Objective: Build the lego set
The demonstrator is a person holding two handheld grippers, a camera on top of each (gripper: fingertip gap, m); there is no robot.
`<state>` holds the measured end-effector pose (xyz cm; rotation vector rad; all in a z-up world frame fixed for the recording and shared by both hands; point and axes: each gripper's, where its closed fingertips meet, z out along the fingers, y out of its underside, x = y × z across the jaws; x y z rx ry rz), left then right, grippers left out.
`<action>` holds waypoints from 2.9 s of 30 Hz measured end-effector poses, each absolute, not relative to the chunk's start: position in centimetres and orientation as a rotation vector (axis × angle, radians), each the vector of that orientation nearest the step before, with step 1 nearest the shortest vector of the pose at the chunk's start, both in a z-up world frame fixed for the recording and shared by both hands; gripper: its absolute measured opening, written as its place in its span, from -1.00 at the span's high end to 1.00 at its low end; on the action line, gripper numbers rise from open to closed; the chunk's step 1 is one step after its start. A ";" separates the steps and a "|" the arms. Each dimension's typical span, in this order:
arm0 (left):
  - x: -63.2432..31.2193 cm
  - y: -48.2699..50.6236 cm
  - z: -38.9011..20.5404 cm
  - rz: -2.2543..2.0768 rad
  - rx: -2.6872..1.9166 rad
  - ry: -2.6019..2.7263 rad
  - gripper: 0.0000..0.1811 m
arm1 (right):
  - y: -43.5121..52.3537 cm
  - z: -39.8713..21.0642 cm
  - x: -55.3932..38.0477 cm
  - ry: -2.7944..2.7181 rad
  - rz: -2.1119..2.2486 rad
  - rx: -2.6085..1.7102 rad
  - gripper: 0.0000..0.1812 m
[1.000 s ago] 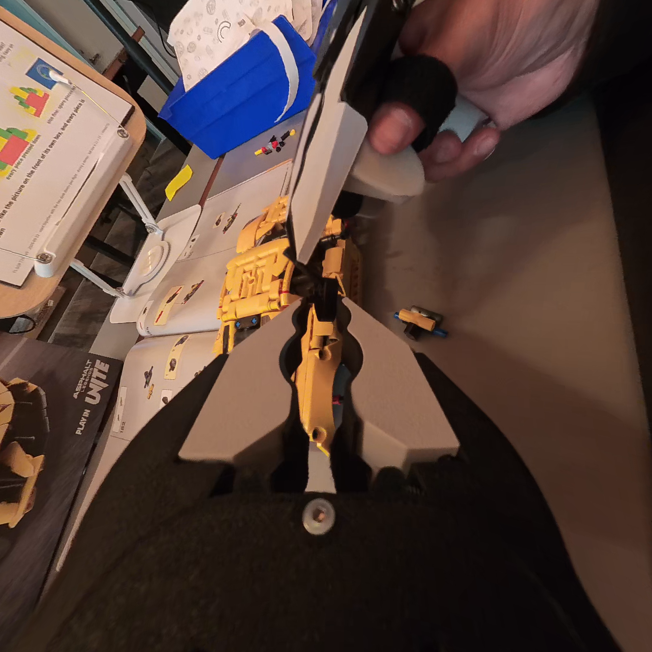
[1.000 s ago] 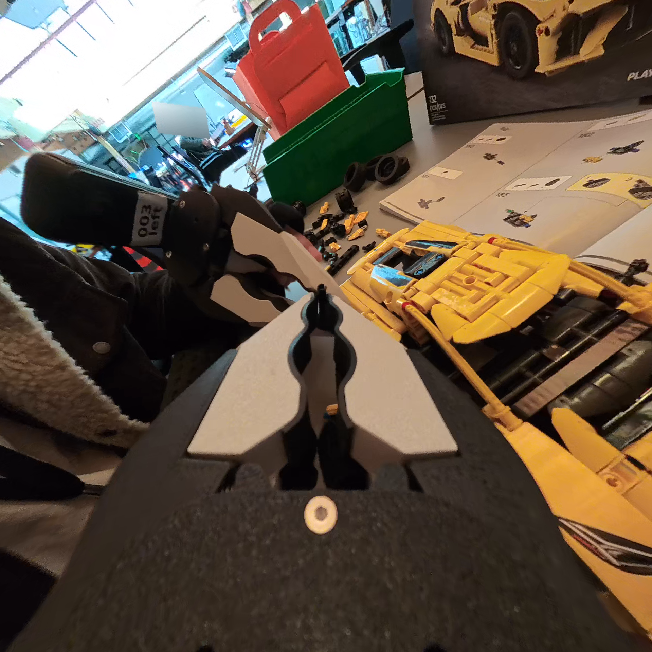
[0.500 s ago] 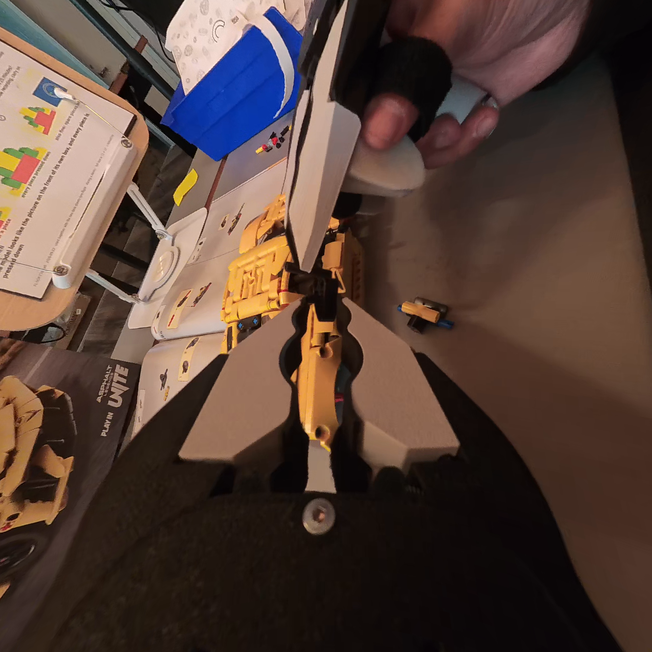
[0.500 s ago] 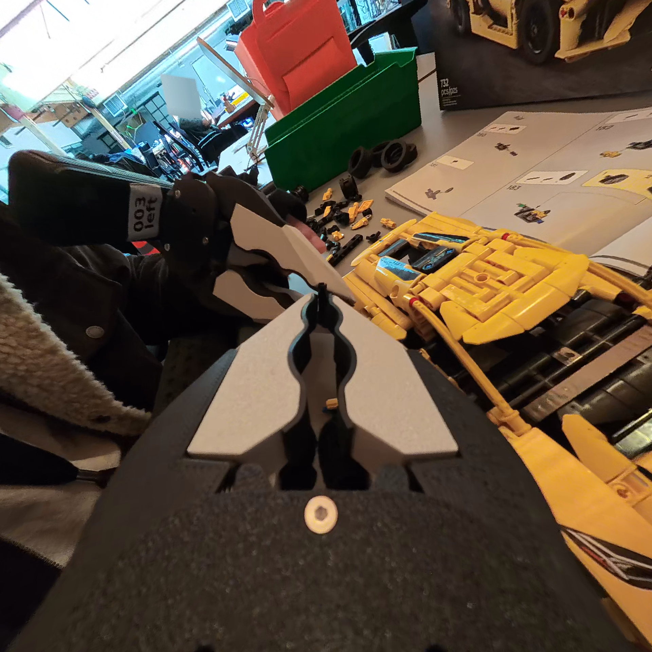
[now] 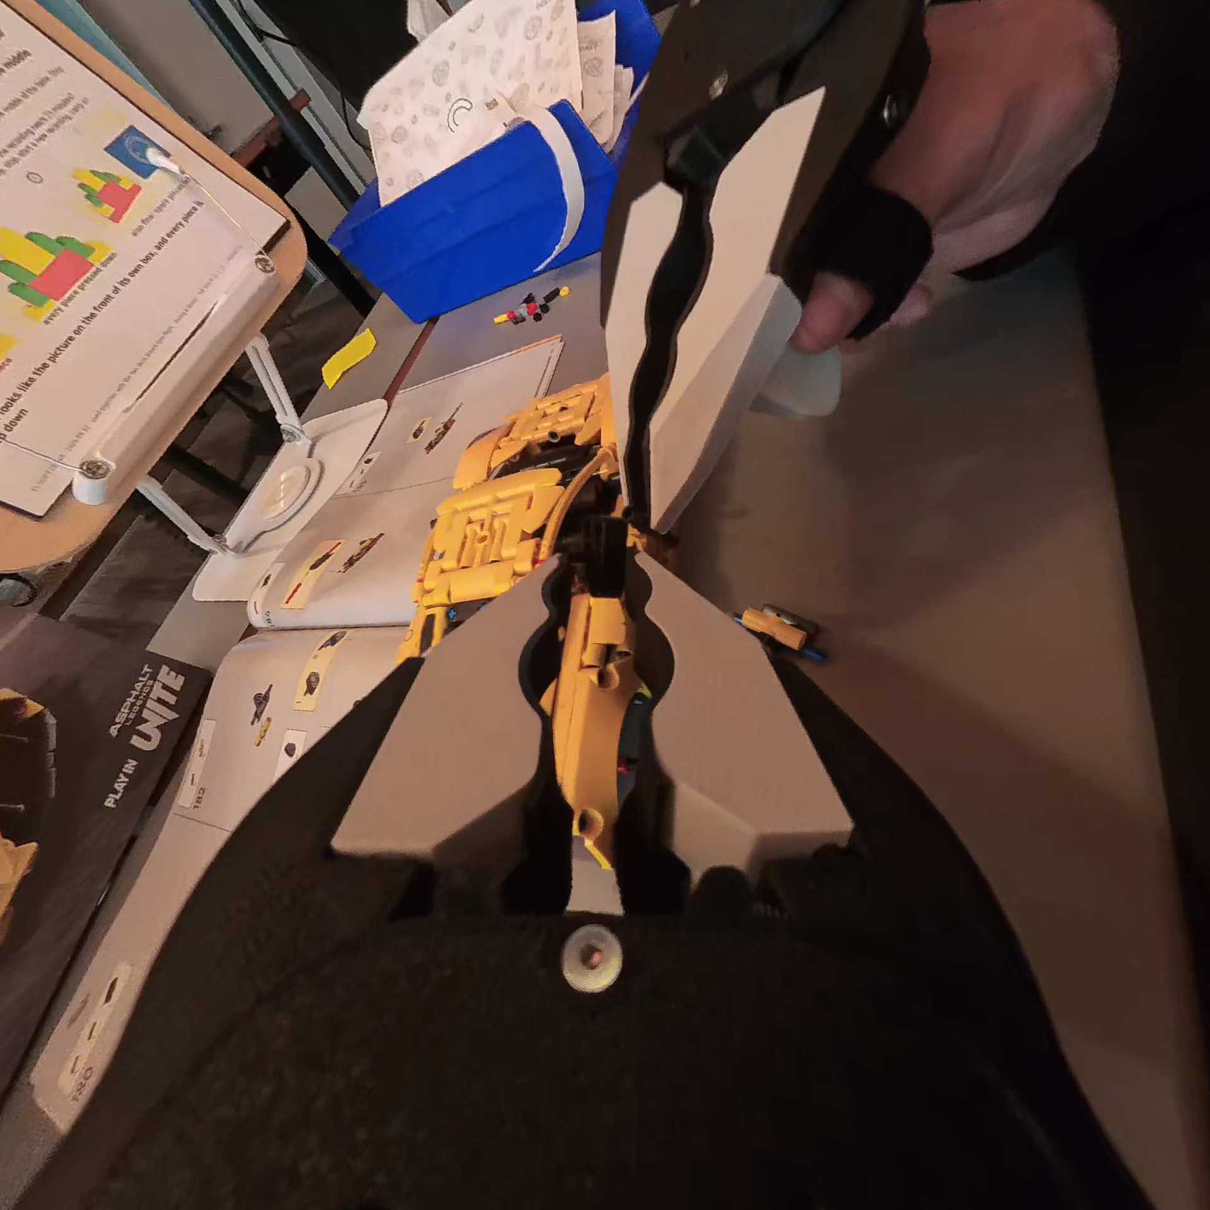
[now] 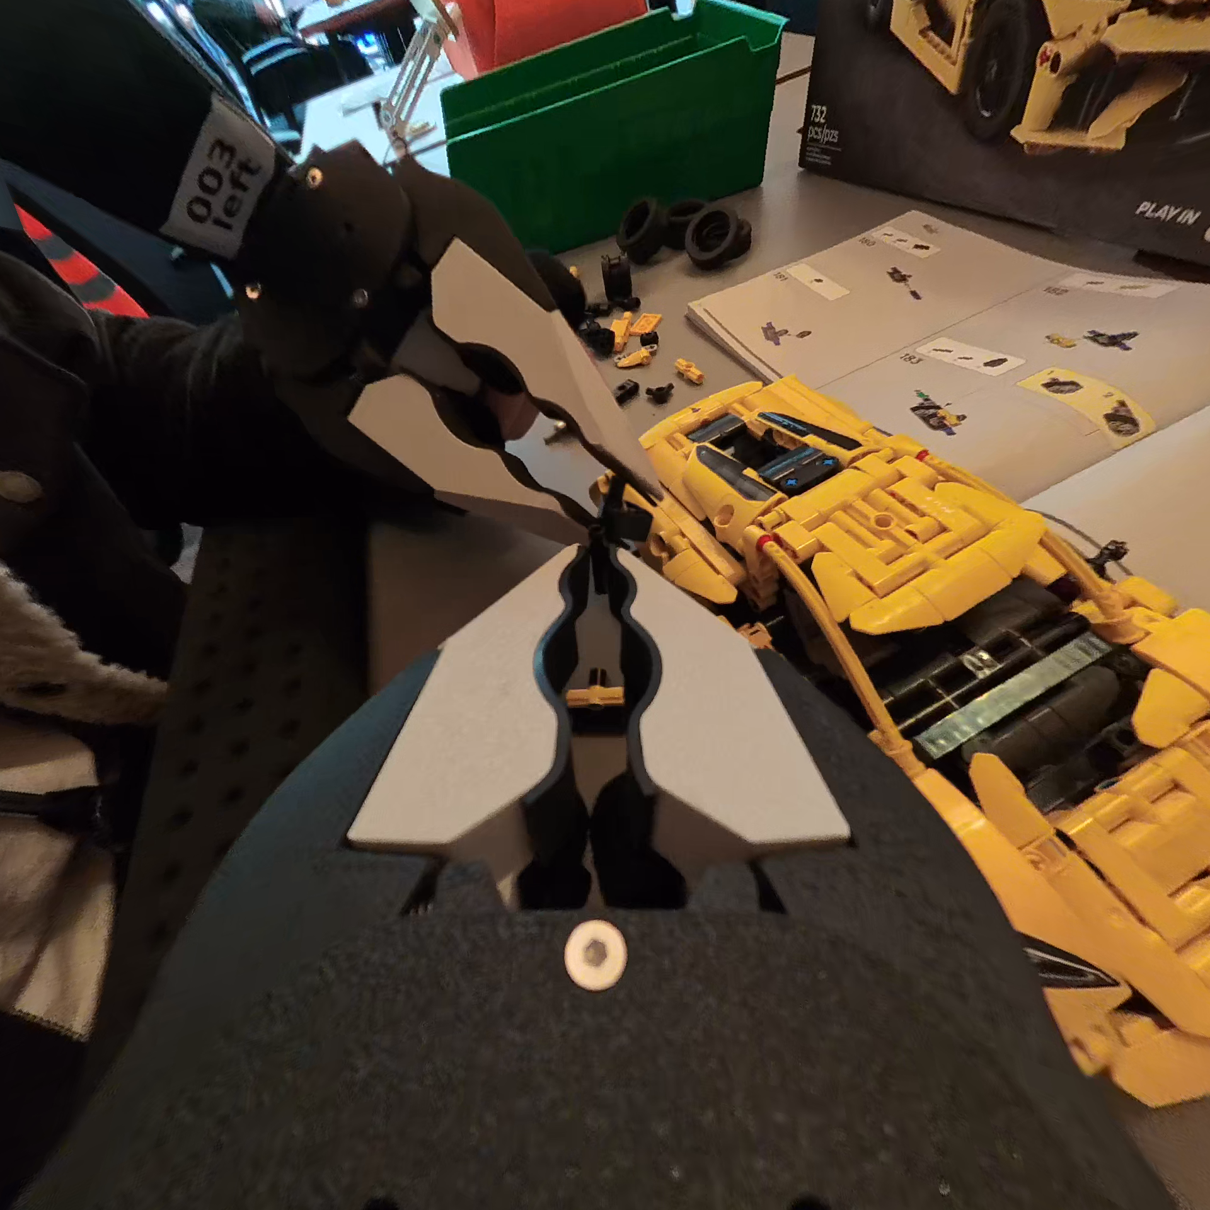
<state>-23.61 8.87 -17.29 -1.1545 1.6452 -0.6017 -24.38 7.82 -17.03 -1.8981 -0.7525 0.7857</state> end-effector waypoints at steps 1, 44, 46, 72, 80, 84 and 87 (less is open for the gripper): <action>-23.6 8.9 -17.2 -0.600 -1.157 1.641 0.83 | 7.9 -17.0 -24.4 -0.742 0.794 -1.900 0.96; -23.4 8.3 -17.4 -0.457 -1.062 1.696 0.84 | 9.0 -15.0 -24.7 -0.508 1.135 -1.802 0.97; -23.4 8.3 -17.7 -0.447 -1.065 1.708 0.84 | 9.0 -15.4 -24.7 -0.527 1.101 -1.823 0.97; -23.5 10.1 -19.3 -0.045 -1.007 1.740 0.84 | 9.5 -17.1 -24.1 -0.694 0.669 -1.936 0.97; -23.6 10.8 -18.6 0.222 -0.953 1.675 0.84 | 9.9 -16.6 -24.2 -0.641 0.442 -1.926 0.97; -23.7 11.0 -18.0 0.247 -0.982 1.628 0.84 | 10.1 -16.0 -24.0 -0.518 0.461 -1.911 0.97; -23.7 11.2 -17.5 0.298 -0.983 1.594 0.84 | 10.3 -15.6 -24.1 -0.487 0.442 -1.895 0.97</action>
